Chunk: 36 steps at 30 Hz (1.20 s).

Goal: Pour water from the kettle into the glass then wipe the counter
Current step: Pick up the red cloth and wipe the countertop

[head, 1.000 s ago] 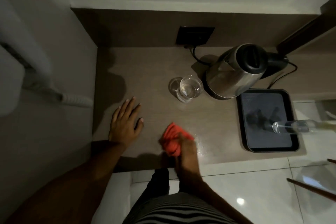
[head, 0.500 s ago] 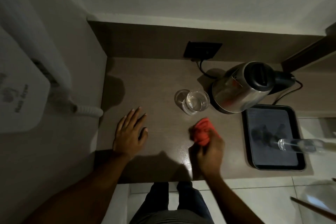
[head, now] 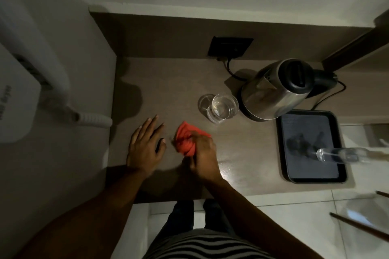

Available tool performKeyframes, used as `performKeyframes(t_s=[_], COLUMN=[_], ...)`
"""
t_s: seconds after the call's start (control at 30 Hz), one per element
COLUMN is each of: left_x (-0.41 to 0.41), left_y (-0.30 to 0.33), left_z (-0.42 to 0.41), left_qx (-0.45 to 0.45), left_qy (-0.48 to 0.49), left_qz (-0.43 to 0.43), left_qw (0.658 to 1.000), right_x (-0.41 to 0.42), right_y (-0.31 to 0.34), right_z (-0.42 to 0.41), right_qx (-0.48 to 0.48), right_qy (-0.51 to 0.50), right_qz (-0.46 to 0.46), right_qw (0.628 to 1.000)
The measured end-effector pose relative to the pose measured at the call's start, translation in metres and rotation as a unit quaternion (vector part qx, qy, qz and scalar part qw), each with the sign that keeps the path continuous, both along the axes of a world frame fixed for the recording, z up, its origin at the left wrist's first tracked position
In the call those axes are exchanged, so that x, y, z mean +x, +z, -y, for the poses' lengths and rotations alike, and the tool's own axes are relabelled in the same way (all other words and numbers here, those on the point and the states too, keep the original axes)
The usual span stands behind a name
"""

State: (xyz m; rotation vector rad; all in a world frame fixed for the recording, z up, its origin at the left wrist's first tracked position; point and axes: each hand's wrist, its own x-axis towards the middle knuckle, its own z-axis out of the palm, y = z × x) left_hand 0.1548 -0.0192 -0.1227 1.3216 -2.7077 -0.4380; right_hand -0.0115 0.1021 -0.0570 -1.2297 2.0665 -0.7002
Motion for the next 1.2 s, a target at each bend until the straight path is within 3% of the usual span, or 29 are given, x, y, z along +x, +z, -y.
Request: performKeyframes(t_s=[0.03,0.13,0.23,0.33,0.43,0.63,0.77,0.87,0.93,1.0,1.07,1.2], left_x=[0.0,0.0,0.001,-0.001,-0.002,-0.004,-0.004,-0.005,-0.006,-0.008,-0.009,-0.017], left_y=[0.0,0.003,0.006,0.007,0.009,0.01,0.01,0.012,0.014,0.015,0.017,0.03], left_z=[0.0,0.0,0.0,0.0,0.0,-0.001,-0.001,-0.001,-0.002,-0.002,-0.004,-0.015], left_qx=[0.0,0.001,0.007,0.015,0.017,0.015,0.018,0.016,0.014,0.013,0.023,0.034], left_qy=[-0.001,-0.005,-0.006,-0.016,-0.027,-0.031,-0.031,-0.029,-0.031,-0.033,-0.037,-0.043], left_qz=[-0.003,-0.018,-0.007,0.018,0.043,0.055,0.054,0.057,0.069,0.083,0.092,0.109], left_qw=[1.0,1.0,1.0,1.0,0.999,0.998,0.998,0.998,0.997,0.996,0.995,0.993], right_x=[0.003,-0.003,-0.04,-0.096,-0.115,-0.01,0.065,0.083,0.083,0.066,0.028,-0.078], right_y=[-0.002,0.006,0.024,0.029,0.024,-0.02,-0.008,0.01,0.009,0.018,0.027,0.04], right_z=[-0.007,-0.044,-0.082,-0.107,-0.103,-0.108,-0.104,-0.107,-0.122,-0.132,-0.144,-0.166], right_qx=[0.021,0.06,0.108,0.027,-0.048,0.052,-0.038,-0.105,-0.149,-0.133,-0.124,-0.146], right_qy=[0.042,0.046,0.019,-0.053,-0.202,-0.255,-0.129,0.005,0.014,-0.082,-0.209,-0.342], right_qz=[0.019,0.21,0.241,0.063,-0.057,-0.054,0.039,0.15,0.202,0.324,0.342,0.142], right_qw=[0.999,0.975,0.964,0.996,0.977,0.964,0.99,0.983,0.968,0.933,0.908,0.917])
